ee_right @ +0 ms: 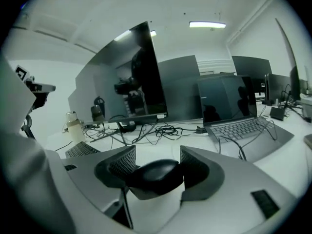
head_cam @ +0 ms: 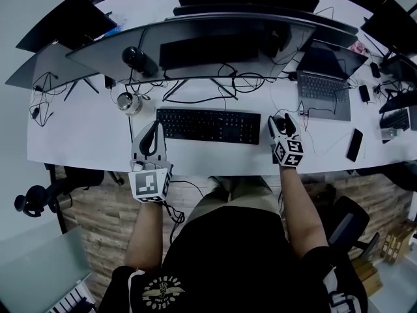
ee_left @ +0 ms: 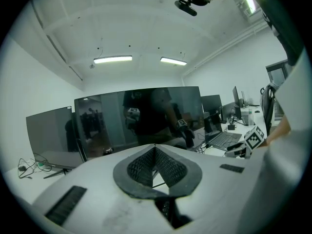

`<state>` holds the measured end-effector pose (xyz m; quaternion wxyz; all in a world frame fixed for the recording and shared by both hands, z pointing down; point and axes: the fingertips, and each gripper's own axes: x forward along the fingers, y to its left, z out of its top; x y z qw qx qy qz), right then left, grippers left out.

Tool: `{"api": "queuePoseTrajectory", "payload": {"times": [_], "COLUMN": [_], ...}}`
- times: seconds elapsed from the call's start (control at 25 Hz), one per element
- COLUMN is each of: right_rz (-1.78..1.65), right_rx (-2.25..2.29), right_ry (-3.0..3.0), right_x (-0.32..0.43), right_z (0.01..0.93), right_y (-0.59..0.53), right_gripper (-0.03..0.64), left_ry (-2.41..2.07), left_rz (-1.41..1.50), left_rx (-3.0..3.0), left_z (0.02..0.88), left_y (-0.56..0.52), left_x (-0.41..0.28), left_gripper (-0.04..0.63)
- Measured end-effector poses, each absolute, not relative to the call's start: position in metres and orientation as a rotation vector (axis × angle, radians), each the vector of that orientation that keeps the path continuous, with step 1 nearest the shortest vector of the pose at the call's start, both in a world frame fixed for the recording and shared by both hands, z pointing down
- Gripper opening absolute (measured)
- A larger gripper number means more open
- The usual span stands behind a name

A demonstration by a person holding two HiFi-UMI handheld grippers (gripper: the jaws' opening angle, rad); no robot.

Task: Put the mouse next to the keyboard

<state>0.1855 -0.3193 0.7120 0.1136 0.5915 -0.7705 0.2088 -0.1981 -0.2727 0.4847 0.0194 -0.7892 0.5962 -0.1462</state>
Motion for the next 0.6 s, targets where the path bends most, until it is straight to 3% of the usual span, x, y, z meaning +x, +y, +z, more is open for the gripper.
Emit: {"api": "queuePoseTrajectory", "payload": {"times": [0.12,0.16,0.4,0.6], "right_rz": [0.66,0.677,0.686,0.582], "right_rx": [1.748,1.755,1.732,1.743], "right_ry": [-2.157,-2.122,-2.081,-2.168], "right_x": [0.197,0.201,0.2,0.189], "right_z": [0.733,0.739,0.745,0.696], "right_y": [-0.298,-0.291,-0.27,-0.263], "right_gripper": [0.26,0.211,0.213,0.215], "left_ry": [1.84,1.835,1.813,1.809], "left_rz": [-0.447,-0.442,-0.417,-0.373], "left_rx": [-2.453,-2.456,-2.465,-2.472], "left_z": [0.483,0.482,0.477,0.47], "left_y": [-0.27,-0.269,-0.264,-0.259], "left_x": [-0.199,-0.199,-0.204,-0.21], "left_gripper": [0.002,0.002,0.002,0.002]}}
